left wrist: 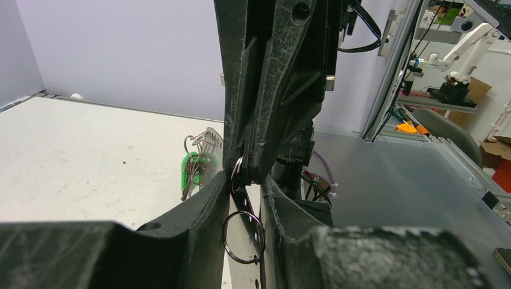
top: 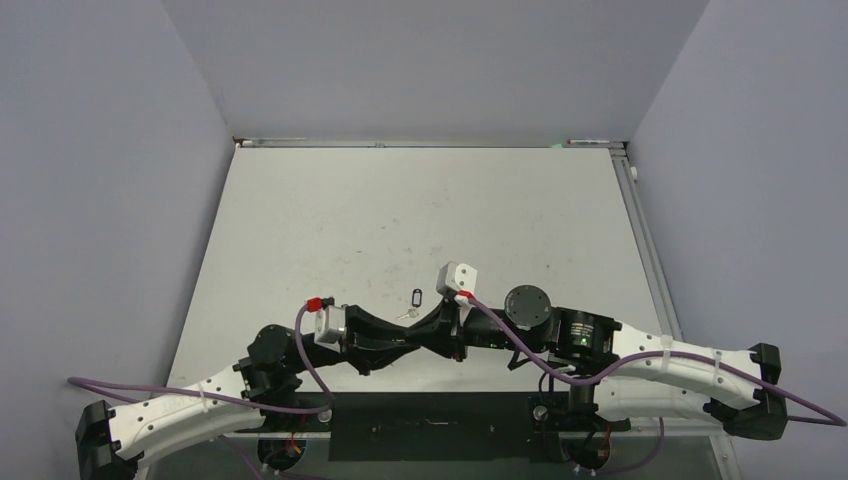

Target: Put the keys on the keyring

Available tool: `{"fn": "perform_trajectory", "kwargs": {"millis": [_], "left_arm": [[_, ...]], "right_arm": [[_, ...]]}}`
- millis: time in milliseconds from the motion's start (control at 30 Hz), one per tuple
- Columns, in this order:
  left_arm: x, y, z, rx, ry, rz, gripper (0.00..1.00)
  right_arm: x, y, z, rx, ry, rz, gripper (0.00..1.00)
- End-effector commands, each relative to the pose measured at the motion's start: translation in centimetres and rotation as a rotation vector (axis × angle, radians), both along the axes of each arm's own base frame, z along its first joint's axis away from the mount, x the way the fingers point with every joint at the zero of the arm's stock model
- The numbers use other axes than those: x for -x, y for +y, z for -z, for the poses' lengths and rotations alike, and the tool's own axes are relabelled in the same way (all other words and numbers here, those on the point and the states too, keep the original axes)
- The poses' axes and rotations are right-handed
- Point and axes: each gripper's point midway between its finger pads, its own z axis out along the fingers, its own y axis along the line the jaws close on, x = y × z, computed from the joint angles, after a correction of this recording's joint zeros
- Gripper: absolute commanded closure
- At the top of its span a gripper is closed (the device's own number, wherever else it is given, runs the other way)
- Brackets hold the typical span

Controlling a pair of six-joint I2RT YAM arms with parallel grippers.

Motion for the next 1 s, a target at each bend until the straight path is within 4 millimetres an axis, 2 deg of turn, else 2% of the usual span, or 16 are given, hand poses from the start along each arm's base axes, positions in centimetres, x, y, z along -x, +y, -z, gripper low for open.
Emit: {"fn": "perform_trajectory", "kwargs": {"millis": [0, 100, 200, 567, 733, 867, 933, 967], "left_arm": [[0.1, 0.6, -2.8, 0.091, -0.040, -0.007, 1.00], [-0.9, 0.7, -2.6, 0.072, -0.013, -0.063, 1.00], [-1.3, 0.6, -2.2, 0.050, -0.006, -0.082, 1.00], [-1.8, 1.1, -2.2, 0.047, 0.000, -0.120, 1.00], [-1.9, 1.4, -2.0, 0.040, 0.008, -0.133, 1.00], [-2.3, 1.7, -1.8, 0.013, 0.031, -0.161, 1.00], [-2.4, 2.0, -1.9, 0.003, 0.042, -0.172, 1.00], [-2.4, 2.1, -1.9, 0.000, 0.048, -0.176, 1.00]], "right_arm": [[0.7, 0.6, -1.2, -0.022, 0.002, -0.042, 0.88], [0.6, 0.5, -1.2, -0.014, 0.003, -0.033, 0.64], [0.4, 0.2, -1.6, -0.030, 0.000, -0.019, 0.50], [-0.7, -1.4, -3.2, -0.083, -0.023, 0.070, 0.47], [-2.6, -3.2, -4.8, -0.150, -0.053, 0.197, 0.47], [-5.3, -5.4, -4.6, -0.179, -0.073, 0.380, 0.49], [-5.5, -5.6, -4.4, -0.178, -0.080, 0.392, 0.52], [-5.0, -5.3, -4.3, -0.181, -0.089, 0.355, 0.52]]}}
